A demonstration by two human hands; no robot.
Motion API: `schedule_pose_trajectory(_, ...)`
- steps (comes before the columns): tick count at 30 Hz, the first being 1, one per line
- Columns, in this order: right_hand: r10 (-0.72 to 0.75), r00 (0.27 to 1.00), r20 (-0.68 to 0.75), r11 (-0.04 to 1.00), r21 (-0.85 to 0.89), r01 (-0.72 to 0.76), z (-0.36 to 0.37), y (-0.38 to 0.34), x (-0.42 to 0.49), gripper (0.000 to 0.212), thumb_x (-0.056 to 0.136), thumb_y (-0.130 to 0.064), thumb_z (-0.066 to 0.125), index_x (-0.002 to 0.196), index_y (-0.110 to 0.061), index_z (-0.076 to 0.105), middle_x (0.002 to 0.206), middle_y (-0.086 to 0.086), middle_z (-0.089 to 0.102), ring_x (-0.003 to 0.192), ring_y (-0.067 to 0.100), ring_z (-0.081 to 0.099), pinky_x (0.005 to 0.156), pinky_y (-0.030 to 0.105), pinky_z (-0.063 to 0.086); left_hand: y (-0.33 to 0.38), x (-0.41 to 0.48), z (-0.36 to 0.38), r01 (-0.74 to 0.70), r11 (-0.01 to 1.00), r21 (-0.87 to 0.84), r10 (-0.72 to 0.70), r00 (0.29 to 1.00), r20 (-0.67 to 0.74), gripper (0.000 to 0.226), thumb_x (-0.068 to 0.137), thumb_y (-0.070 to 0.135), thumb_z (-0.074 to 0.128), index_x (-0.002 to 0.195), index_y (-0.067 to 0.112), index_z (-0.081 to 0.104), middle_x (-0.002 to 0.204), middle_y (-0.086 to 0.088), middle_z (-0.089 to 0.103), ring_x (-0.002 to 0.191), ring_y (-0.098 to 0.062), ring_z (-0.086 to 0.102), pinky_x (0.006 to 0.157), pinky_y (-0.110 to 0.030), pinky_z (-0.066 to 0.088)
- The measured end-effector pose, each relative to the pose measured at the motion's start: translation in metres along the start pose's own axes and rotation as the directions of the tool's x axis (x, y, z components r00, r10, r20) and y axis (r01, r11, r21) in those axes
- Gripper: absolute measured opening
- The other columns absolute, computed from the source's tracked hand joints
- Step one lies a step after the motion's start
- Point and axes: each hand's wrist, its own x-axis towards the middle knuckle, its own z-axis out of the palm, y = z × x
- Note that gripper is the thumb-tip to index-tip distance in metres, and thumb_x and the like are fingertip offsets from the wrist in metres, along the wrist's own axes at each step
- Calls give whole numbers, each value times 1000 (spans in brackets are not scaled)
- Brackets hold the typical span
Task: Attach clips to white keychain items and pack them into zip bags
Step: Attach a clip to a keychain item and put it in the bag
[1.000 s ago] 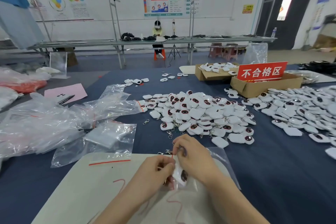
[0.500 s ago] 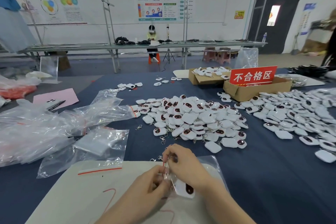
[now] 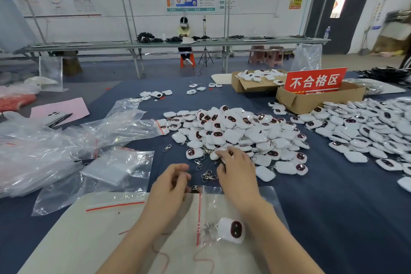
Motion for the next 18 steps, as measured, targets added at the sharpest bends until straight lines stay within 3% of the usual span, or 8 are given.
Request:
schedule_pose_trajectory(4,33,999,30,999,-44,-31,12,6,-1,44,103,-27,43,147,-30,40,160,-1,25,148,19,20,118,35,24,-5,25,11,-42,991,129,49,997,-51,21,103,11,50,113,25,62,93,9,69,68,-6,66,65,-15,50)
schedule_pose_trajectory(7,9,1000,11,1000,-12,-9,9,12,4,47,104,-20,43,150,-26,37,153,2,30,138,20,28,114,28,29,-11,34,19,-63,960,271,85,994,-71,18,103,19,52,113,31,61,86,15,68,74,-5,65,72,-30,54)
schedule_pose_trajectory(10,18,1000,-17,997,82,-17,7,14,5,46,104,-18,47,149,-19,40,144,8,38,131,21,33,107,24,29,-17,34,22,-104,930,352,128,991,-45,18,103,27,51,111,42,57,82,25,66,80,5,61,71,-26,49)
schedule_pose_trajectory(12,28,998,-57,980,196,-16,7,14,3,43,103,-18,49,146,-16,45,139,7,47,127,19,41,103,23,31,-20,34,21,-124,941,316,142,989,-34,15,103,31,51,109,43,57,83,26,65,71,1,61,64,-25,46)
schedule_pose_trajectory(14,79,995,-65,910,412,-46,5,16,4,41,104,-21,49,145,-20,48,131,-4,58,121,7,51,102,20,40,-18,33,21,-155,957,247,165,986,-21,12,102,37,51,109,42,59,86,23,65,63,-6,59,59,-26,46)
schedule_pose_trajectory(16,84,996,-7,768,637,-60,1,15,7,35,104,-21,51,138,-26,54,112,-21,68,107,-7,59,93,13,47,-15,31,21,-180,974,141,183,983,-11,15,100,48,50,110,46,60,87,17,66,69,-11,61,62,-24,50)
schedule_pose_trajectory(18,8,999,37,627,778,-34,2,11,9,29,101,-13,57,125,-28,62,106,-25,71,105,-6,64,92,15,51,-10,28,23,-194,981,34,193,981,6,21,97,53,50,112,46,63,87,12,67,72,-11,62,64,-18,50)
